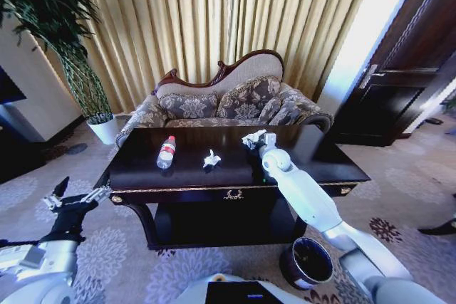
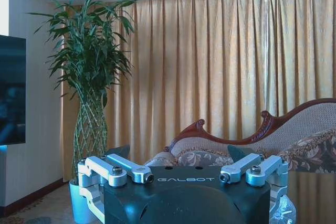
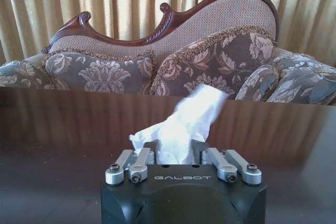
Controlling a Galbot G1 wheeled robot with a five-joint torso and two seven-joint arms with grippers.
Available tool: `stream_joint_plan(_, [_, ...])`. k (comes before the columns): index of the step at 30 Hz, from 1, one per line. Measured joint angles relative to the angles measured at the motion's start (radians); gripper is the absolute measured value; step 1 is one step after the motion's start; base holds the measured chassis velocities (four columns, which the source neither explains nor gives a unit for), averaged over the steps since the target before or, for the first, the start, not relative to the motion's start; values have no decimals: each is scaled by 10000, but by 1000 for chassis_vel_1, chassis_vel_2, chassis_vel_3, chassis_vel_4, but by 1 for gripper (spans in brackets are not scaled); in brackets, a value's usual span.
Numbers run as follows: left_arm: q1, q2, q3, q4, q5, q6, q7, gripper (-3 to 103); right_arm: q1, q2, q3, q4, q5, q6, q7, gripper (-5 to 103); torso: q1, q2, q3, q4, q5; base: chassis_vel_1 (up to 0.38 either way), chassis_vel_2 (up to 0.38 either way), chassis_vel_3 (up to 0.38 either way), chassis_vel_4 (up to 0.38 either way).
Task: Move to the front of the table and place the trash on the table into the trash bin.
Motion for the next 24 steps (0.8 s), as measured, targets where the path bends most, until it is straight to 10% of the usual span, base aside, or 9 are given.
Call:
stream_joint_plan(8, [4, 38, 0, 0, -7, -17, 8, 100, -176, -62, 64, 123, -9, 17, -6, 4, 0, 0, 0, 0, 0, 0, 0, 0, 0])
stream_joint_plan(24, [-48, 46, 27, 0, -12, -76, 65, 100, -1071, -396, 750, 1262, 7, 639, -469, 0, 0, 0, 0, 1, 1, 0, 0, 0, 0])
